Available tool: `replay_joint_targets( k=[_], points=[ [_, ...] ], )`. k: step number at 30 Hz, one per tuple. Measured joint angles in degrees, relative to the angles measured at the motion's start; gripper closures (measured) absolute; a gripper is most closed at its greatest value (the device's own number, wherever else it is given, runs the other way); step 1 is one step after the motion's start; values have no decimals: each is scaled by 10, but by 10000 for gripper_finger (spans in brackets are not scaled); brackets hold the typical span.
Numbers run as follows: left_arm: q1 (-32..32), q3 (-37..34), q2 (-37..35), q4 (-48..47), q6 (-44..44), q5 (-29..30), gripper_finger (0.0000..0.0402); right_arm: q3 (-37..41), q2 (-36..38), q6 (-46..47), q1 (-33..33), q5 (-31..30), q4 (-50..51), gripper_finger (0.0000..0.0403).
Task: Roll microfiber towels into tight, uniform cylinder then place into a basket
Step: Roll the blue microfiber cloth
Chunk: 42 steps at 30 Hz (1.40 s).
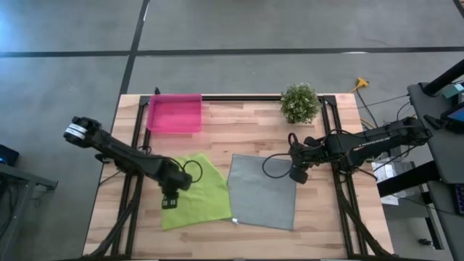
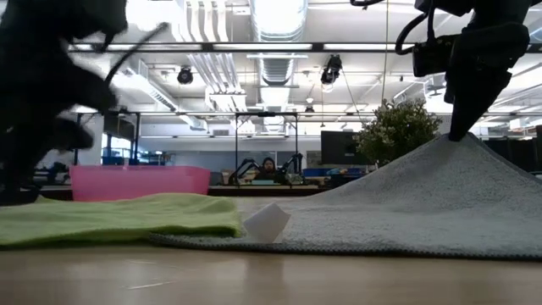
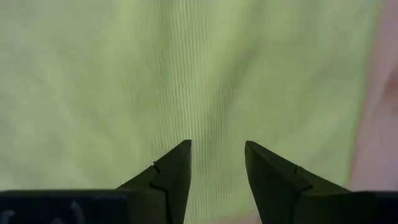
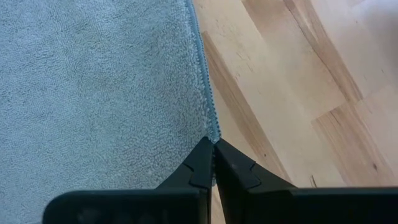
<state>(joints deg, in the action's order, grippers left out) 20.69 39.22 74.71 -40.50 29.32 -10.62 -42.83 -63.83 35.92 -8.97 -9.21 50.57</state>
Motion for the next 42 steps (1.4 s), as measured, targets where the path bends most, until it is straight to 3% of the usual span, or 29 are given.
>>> replay_joint_targets(
  k=[5, 9, 17, 21, 35, 42],
  points=[
    [-1, 22, -45, 62, 3, 114, 267, 0, 0, 0, 0, 0, -2, 394],
    [-1, 0, -29, 174, 33, 142, 267, 1, 0, 0, 0, 0, -3, 394],
    [12, -18, 92, 203, 95, 33, 267, 0, 0, 9, 0, 6, 1, 394],
    [34, -16, 113, 197, 93, 16, 267, -9, 0, 2, 0, 6, 1, 394],
    [120, -24, 39, 9, 54, 4, 267, -13, 0, -66, 22, 1, -2, 394],
    [118, -1, -7, 8, 45, 22, 267, -13, 0, -71, 34, 0, -34, 394]
  ],
)
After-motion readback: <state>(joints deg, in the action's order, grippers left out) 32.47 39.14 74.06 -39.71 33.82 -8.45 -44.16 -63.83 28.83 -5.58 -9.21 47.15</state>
